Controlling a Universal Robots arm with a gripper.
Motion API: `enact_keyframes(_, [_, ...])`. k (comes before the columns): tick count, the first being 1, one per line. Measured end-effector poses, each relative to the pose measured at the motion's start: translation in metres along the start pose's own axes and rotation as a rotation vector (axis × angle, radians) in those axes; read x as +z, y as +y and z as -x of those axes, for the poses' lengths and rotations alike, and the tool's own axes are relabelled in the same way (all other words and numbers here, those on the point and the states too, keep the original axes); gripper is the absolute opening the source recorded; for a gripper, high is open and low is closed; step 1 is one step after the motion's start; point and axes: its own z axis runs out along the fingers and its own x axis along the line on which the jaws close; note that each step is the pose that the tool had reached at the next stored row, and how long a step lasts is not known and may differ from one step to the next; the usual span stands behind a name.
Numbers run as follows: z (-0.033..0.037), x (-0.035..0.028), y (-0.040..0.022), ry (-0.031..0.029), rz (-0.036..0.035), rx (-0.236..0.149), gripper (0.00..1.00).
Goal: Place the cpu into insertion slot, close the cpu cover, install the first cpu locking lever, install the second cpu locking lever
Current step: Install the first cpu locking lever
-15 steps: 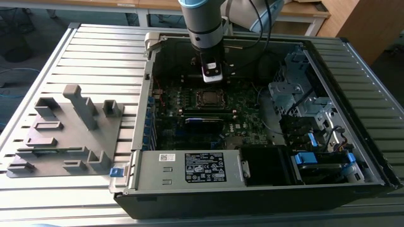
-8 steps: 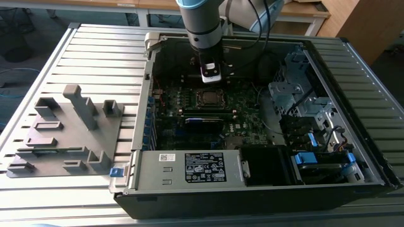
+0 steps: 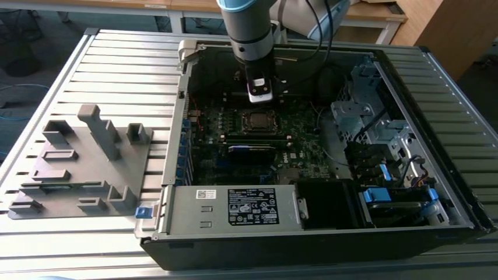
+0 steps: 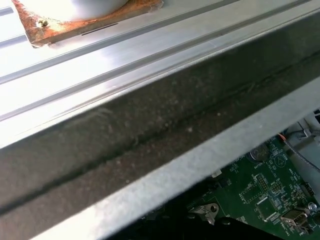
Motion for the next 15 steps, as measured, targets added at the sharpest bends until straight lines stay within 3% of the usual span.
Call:
enact_keyframes(6, [0.0002, 0.0021, -0.0008, -0.0042, -0.0084, -0.003, 0.11])
enact_keyframes(13, [0.0016, 0.0033, -0.0020, -0.0152, -0.0302, -0.009, 0.11])
enact_keyframes(15, [0.0015, 0.0041, -0.0023, -0.0168, -0.0335, -0.010, 0.11])
